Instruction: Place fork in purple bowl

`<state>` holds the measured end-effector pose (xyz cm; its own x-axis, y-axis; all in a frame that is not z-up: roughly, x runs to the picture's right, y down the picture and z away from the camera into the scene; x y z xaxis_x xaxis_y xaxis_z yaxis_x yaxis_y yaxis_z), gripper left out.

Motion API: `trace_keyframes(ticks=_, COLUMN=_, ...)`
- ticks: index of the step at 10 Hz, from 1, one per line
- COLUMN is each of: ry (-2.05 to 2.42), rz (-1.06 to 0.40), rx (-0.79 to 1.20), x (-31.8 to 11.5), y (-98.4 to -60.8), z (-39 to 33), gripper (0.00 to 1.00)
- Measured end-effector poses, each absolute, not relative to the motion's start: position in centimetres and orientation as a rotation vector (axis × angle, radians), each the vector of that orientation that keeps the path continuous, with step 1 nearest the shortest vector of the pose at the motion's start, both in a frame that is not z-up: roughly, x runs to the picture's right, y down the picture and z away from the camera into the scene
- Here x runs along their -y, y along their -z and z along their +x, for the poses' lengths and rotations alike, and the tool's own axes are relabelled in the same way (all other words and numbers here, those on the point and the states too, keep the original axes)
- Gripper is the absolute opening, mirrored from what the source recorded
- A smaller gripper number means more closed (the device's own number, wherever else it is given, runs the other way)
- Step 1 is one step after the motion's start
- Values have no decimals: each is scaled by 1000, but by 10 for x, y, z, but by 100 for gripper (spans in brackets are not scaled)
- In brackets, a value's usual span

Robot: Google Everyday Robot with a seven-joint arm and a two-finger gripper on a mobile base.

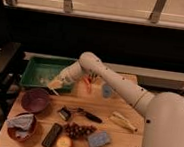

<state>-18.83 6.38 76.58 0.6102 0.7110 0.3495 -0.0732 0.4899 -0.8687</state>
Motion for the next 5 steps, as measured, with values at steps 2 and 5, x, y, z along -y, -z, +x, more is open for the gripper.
trace_keyframes(ticks=2, ry=-527, rz=-947, rx=778, x=-64, y=-766, z=-190, gripper=0)
trace_keyframes(ticks=5, ry=-451, rz=-959, rx=765, x=-68, y=-769, z=-219, gripper=0)
